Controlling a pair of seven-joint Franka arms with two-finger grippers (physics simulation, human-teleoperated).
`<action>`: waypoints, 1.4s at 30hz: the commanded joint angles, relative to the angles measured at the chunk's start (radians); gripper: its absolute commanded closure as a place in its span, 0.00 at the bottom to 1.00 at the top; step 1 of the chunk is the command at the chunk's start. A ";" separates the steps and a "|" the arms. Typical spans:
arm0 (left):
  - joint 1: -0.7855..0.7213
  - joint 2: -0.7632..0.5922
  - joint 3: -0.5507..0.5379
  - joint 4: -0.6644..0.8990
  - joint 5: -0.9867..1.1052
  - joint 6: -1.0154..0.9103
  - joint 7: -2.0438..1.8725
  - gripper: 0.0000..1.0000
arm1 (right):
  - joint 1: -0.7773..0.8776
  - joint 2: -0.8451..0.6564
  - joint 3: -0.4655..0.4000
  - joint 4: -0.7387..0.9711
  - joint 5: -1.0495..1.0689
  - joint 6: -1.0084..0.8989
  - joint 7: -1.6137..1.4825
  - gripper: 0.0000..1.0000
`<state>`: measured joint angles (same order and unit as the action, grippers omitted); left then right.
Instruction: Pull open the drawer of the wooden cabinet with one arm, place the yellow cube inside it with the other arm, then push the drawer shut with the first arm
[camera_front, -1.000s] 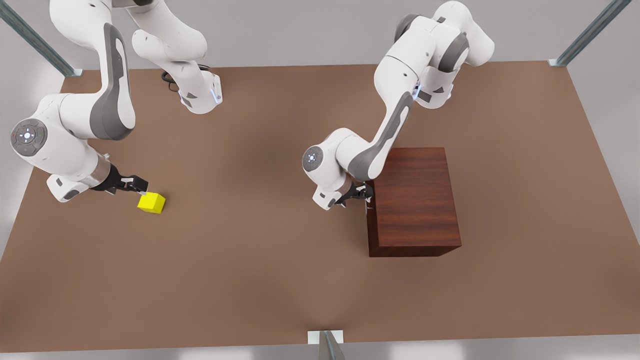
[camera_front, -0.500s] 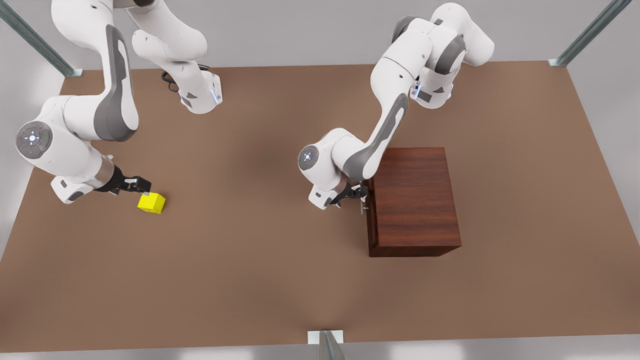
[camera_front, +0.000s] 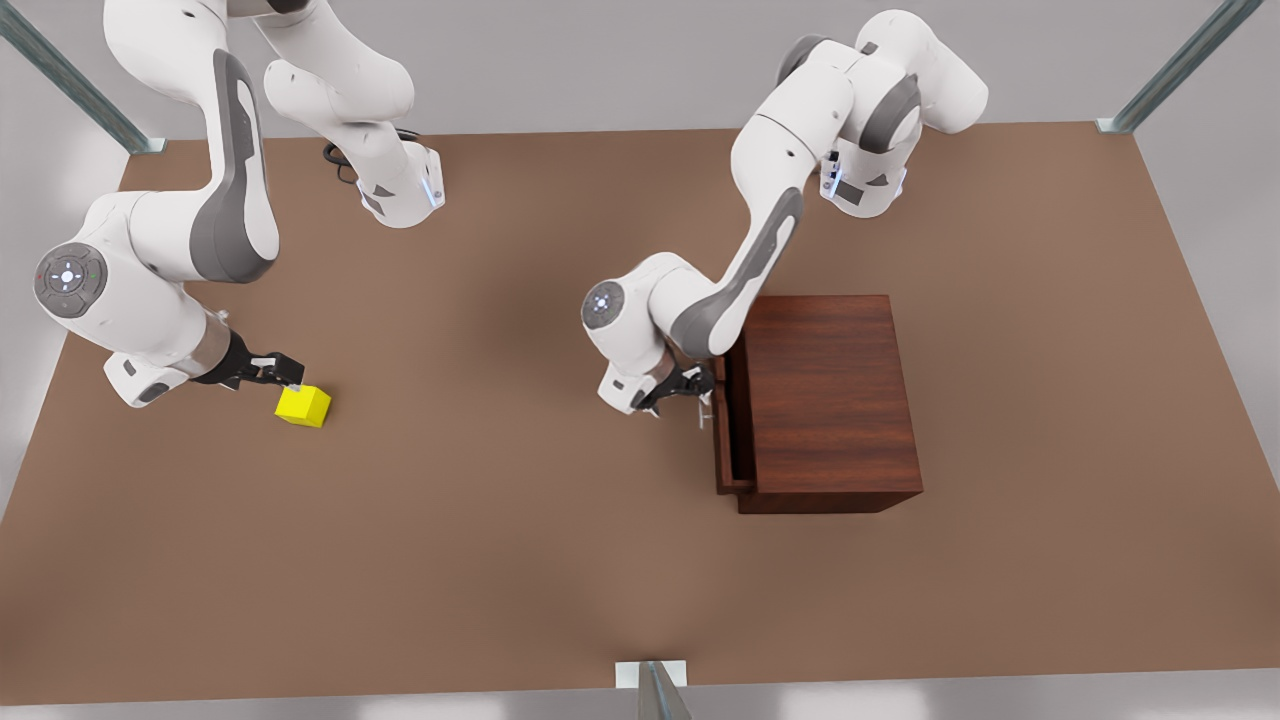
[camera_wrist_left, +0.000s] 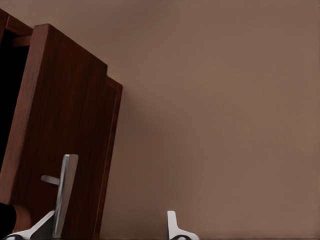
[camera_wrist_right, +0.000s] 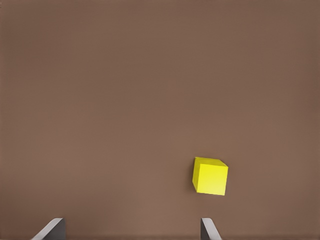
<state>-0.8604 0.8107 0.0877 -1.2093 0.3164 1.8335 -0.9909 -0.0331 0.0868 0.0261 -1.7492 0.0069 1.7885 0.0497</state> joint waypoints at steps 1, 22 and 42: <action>-0.006 0.001 -0.002 0.001 -0.002 0.015 -0.071 0.00 | 0.001 -0.001 0.000 0.000 0.001 0.000 0.002 0.00; -0.052 0.056 -0.014 0.089 -0.002 0.043 -0.123 0.00 | -0.001 0.007 0.000 0.017 0.002 -0.001 0.005 0.00; -0.074 0.010 -0.062 0.252 -0.065 -0.220 -0.117 0.00 | 0.001 0.021 0.000 0.023 0.004 -0.001 0.007 0.00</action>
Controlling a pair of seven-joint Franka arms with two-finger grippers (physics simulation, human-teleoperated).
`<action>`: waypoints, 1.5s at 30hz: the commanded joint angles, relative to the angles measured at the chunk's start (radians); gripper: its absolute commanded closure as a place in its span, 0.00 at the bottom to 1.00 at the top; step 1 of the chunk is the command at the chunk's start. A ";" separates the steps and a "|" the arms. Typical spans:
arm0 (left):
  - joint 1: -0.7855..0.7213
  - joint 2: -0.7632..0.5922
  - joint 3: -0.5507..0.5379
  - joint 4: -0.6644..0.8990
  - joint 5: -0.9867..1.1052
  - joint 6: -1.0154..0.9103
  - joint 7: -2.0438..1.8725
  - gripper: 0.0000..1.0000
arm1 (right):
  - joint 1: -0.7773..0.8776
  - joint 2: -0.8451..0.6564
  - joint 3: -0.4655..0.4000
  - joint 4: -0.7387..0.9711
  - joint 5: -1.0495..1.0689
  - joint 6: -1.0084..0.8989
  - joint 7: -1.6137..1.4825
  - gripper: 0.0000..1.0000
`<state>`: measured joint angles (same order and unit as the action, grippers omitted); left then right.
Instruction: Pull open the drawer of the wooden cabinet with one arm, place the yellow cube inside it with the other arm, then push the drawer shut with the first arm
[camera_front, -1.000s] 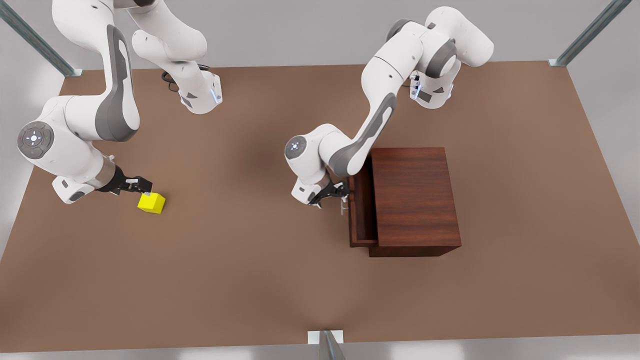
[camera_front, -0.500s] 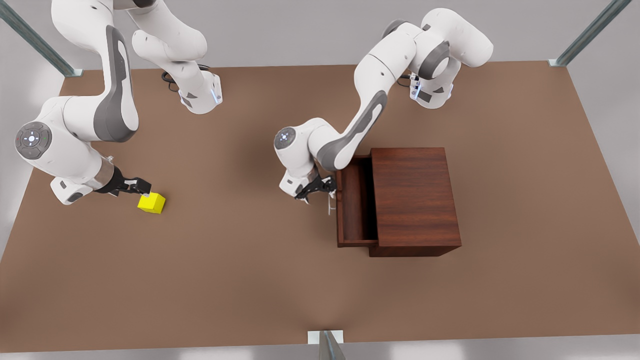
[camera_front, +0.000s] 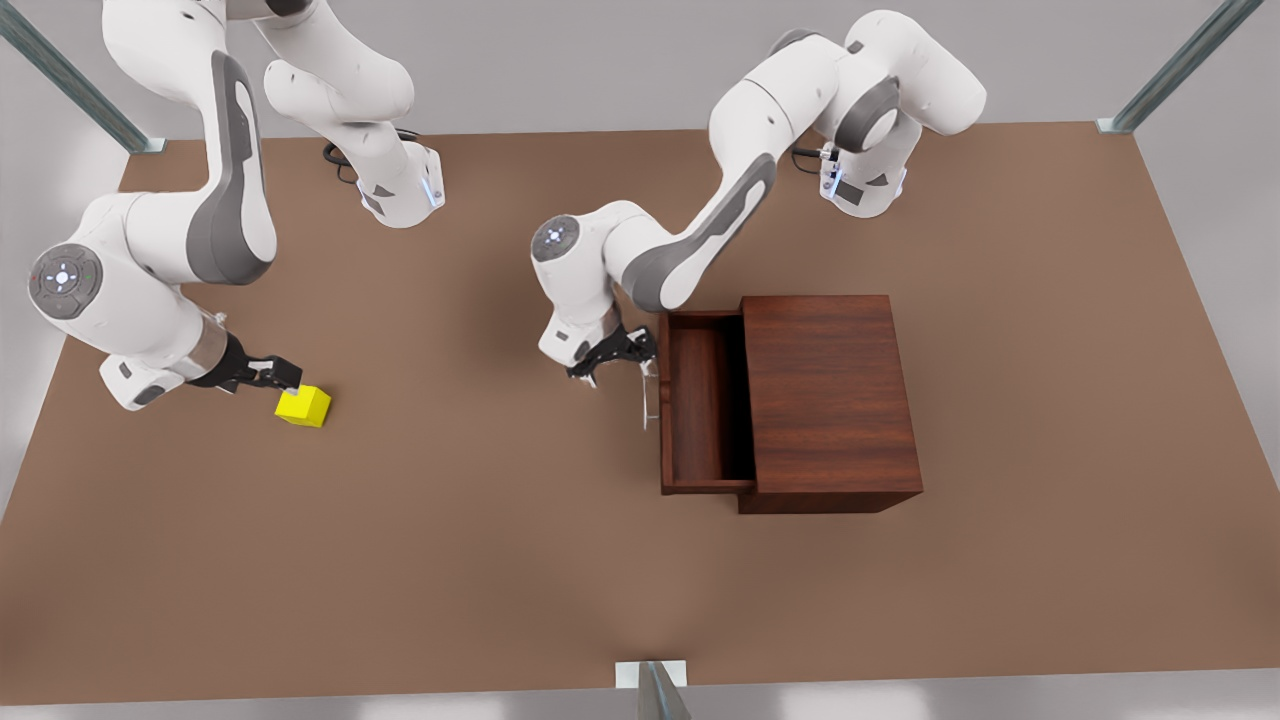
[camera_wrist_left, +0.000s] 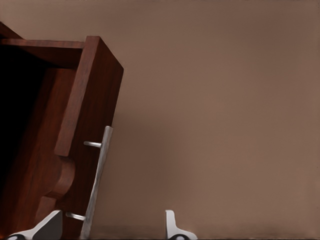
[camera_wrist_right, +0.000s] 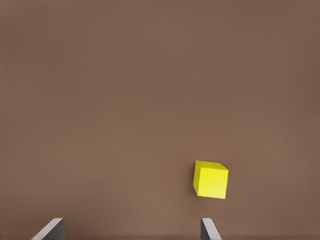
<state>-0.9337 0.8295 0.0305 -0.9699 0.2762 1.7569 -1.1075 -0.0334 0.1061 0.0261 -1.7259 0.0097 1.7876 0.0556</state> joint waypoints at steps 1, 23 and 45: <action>-0.001 -0.027 -0.009 0.043 -0.031 -0.217 0.032 0.00 | -0.002 0.007 -0.002 0.002 0.009 0.000 -0.002 0.00; 0.739 -0.776 0.092 -0.578 -0.356 -0.234 1.269 0.00 | -0.144 0.170 -0.017 -0.245 0.001 0.318 0.262 0.00; 0.733 -0.790 0.083 -0.609 -0.347 -0.243 1.255 0.00 | -0.332 0.265 0.118 -0.428 -0.093 0.639 0.170 0.00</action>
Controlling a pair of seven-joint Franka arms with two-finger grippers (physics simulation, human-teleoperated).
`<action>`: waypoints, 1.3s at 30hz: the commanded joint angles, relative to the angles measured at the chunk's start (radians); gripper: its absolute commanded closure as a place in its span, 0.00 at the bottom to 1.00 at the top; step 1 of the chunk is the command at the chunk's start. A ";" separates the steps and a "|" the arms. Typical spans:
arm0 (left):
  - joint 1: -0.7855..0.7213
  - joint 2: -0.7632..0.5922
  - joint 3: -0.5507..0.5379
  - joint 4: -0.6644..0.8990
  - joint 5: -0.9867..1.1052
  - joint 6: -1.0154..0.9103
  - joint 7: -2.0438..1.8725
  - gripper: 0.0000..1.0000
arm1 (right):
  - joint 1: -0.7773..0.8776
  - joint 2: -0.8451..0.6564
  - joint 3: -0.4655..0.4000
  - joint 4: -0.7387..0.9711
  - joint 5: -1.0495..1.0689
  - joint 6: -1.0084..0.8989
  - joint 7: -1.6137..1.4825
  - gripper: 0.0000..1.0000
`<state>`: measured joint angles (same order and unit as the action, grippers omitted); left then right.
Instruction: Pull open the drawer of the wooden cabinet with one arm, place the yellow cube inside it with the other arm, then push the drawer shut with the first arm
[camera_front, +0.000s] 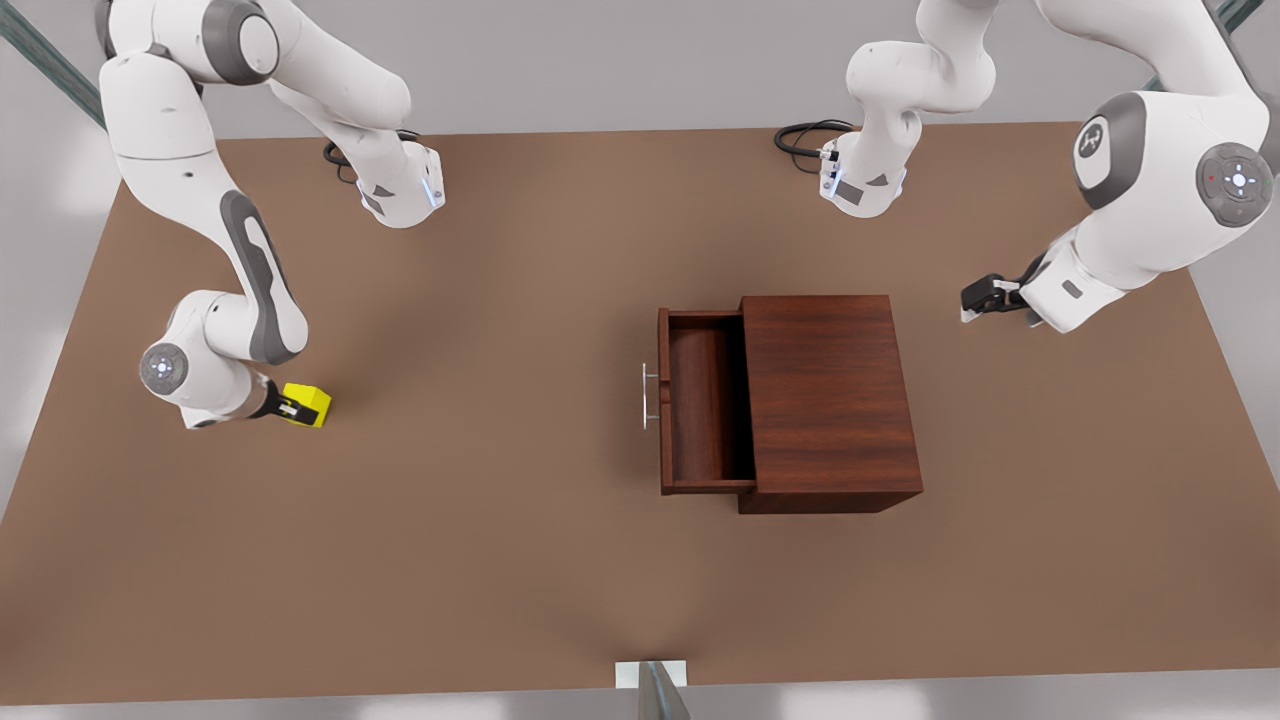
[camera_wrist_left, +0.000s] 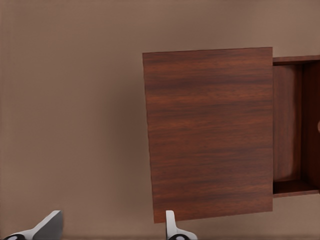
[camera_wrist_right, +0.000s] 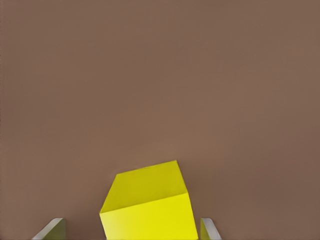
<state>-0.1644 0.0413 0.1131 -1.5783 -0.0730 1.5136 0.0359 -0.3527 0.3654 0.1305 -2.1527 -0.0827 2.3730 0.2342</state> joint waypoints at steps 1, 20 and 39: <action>-0.037 0.000 0.000 0.001 0.002 0.000 0.111 0.00 | -0.012 0.007 0.014 -0.001 0.000 0.054 -0.009 0.00; -0.037 -0.001 0.000 -0.006 0.002 -0.001 0.085 0.00 | -0.072 0.061 0.049 -0.030 -0.081 0.124 -0.036 0.00; -0.037 0.000 0.000 -0.006 0.002 -0.001 0.085 0.00 | -0.075 0.050 0.064 -0.050 -0.112 0.123 -0.026 0.34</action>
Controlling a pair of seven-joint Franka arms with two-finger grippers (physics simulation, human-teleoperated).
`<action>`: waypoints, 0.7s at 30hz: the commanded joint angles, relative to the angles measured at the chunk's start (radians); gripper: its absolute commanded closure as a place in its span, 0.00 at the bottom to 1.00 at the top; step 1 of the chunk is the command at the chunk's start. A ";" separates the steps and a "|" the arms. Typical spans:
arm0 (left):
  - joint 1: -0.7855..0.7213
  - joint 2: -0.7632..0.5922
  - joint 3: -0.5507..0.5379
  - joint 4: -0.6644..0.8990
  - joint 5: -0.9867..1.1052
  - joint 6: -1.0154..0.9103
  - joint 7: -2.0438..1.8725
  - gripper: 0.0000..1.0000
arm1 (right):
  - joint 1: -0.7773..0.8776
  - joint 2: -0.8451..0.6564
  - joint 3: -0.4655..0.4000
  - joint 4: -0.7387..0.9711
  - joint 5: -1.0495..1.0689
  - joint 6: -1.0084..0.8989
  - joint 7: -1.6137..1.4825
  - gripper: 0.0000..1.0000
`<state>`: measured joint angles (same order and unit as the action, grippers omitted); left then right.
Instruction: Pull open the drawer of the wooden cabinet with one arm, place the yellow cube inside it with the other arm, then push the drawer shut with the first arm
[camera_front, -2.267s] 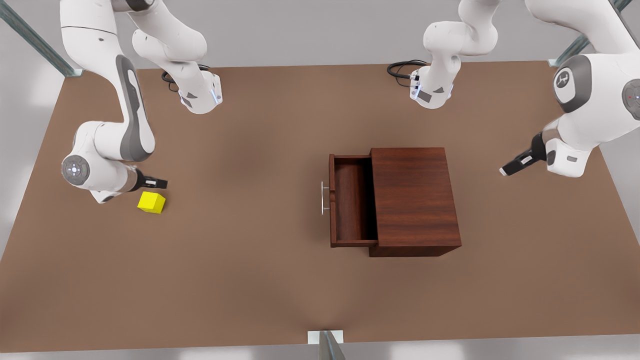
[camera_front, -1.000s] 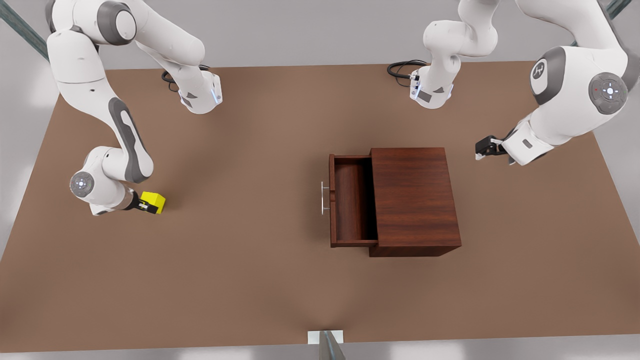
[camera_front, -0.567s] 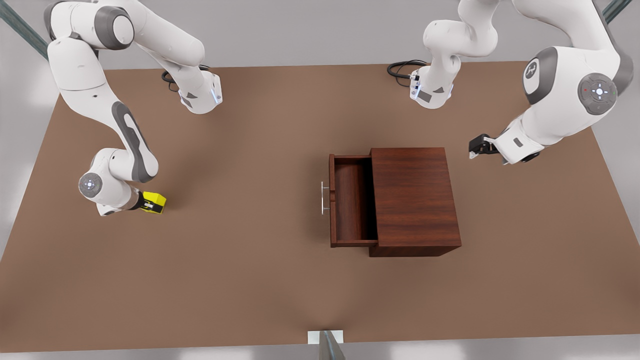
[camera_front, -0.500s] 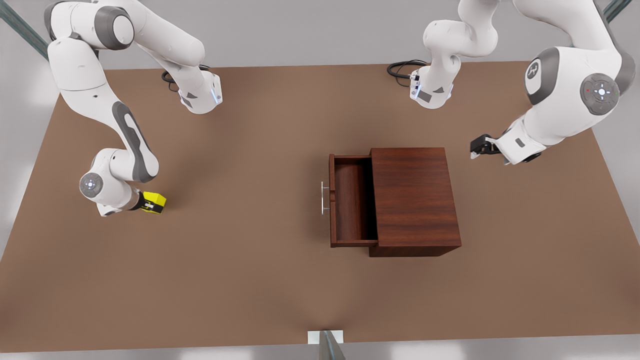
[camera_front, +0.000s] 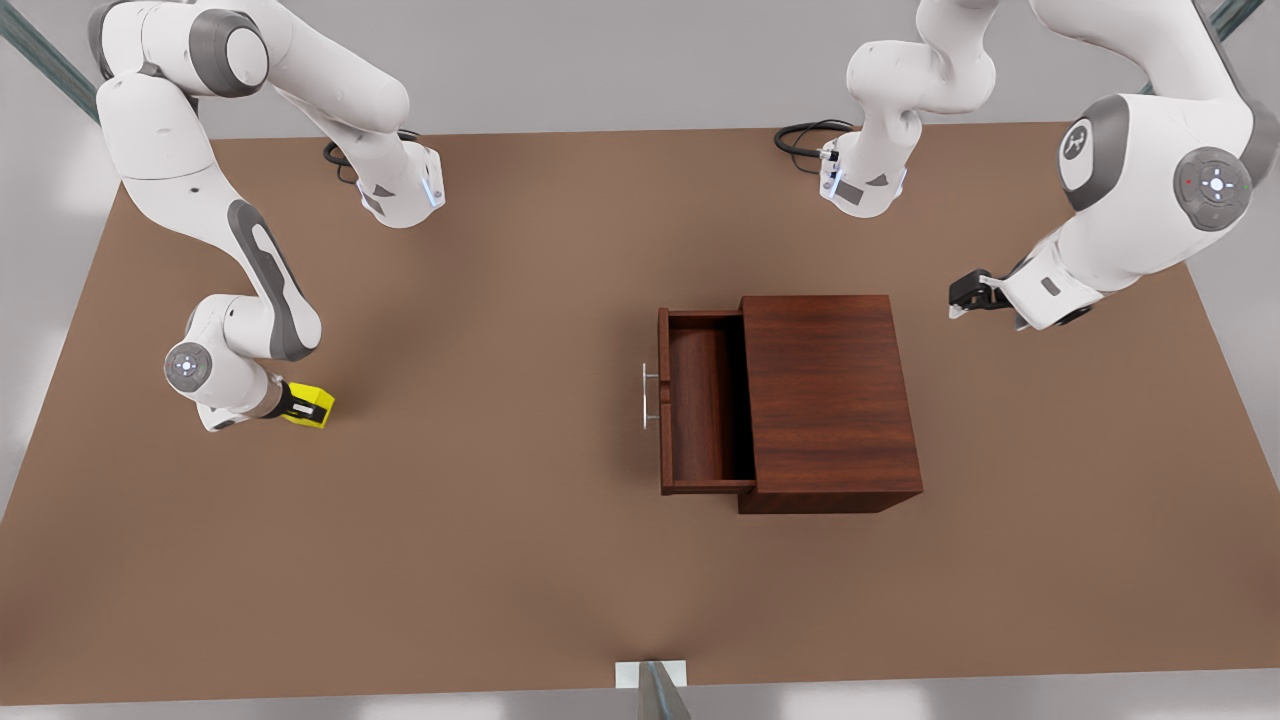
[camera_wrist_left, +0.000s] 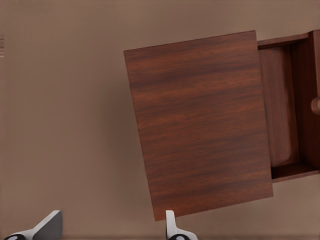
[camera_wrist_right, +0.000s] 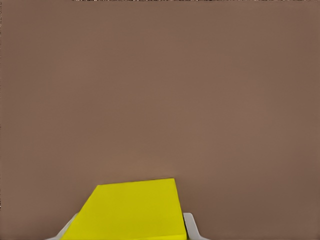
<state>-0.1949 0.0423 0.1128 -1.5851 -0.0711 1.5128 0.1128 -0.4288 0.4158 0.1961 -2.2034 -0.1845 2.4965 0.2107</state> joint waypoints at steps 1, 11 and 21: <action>-0.006 -0.001 0.001 0.000 0.001 0.000 0.008 0.00 | 0.001 -0.005 0.003 0.001 -0.009 -0.005 0.001 0.35; -0.020 -0.004 0.001 -0.009 0.001 -0.002 -0.038 0.00 | 0.010 -0.196 0.175 0.114 0.080 -0.406 0.186 0.37; -0.008 -0.002 0.015 -0.013 -0.003 -0.013 -0.045 0.00 | 0.361 -0.049 0.298 0.665 0.203 -0.823 0.932 0.36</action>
<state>-0.2254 0.0402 0.1256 -1.5984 -0.0732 1.5083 0.0882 -0.0947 0.3586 0.4937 -1.5661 -0.0044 1.8666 0.4853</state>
